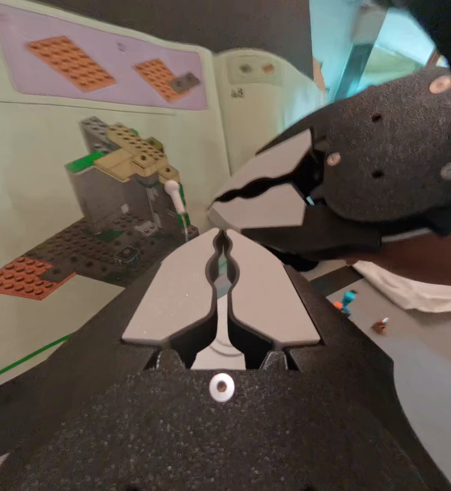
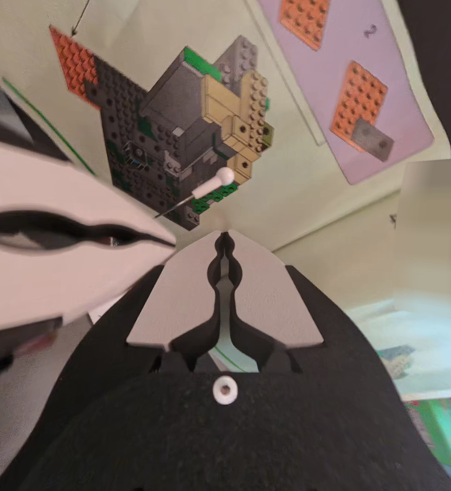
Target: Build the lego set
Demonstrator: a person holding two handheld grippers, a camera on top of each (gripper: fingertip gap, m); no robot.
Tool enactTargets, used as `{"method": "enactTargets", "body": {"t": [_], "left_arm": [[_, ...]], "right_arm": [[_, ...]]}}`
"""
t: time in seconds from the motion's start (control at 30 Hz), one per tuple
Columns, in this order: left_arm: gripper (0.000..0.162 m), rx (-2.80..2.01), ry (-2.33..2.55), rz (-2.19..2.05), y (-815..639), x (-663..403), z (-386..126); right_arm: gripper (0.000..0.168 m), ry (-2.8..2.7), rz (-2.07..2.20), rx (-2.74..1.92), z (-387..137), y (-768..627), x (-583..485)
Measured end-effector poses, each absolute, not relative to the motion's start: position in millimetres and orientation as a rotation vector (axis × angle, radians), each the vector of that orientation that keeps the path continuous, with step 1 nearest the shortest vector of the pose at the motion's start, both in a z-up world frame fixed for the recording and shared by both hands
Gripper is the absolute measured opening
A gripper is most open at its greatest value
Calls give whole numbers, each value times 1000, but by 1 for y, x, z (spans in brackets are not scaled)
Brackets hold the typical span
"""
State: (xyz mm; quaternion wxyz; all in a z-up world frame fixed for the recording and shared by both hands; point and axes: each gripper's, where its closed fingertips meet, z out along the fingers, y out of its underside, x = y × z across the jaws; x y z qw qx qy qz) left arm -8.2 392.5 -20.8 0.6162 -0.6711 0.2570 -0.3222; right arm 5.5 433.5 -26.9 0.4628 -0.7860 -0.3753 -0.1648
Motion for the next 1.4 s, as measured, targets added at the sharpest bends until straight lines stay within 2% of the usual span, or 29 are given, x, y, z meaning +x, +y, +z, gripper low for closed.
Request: {"method": "enactTargets", "body": {"t": [0.2,0.37,0.4,0.5,0.53,0.67,1.1,1.27,1.4], "left_arm": [[0,-1584,802,-538,392,6,-37],[1,-1514,648,-427,394,-28,-20],[14,-1515,641,-400,396,-32,-20],[30,-1565,711,-348,402,-27,-33],[28,-1566,739,-331,404,-24,-35],[3,-1545,841,-151,415,-19,-39],[2,-1166,1341,261,399,6,-52],[3,-1108,1320,385,401,2,-48],[2,-1105,1302,387,399,1,-48]], "right_arm": [[0,-804,-209,-1936,-25,425,9],[0,-775,-144,-1890,-21,412,19],[0,-768,-131,-1894,-21,410,21],[0,-736,-113,-1895,-19,408,29],[0,-723,-110,-1896,-18,407,32],[0,-679,-116,-1914,-20,408,48],[0,-618,-29,-1934,-38,413,67],[0,-640,-53,-1931,-41,412,69],[0,-705,-7,-1836,-22,410,51]]}}
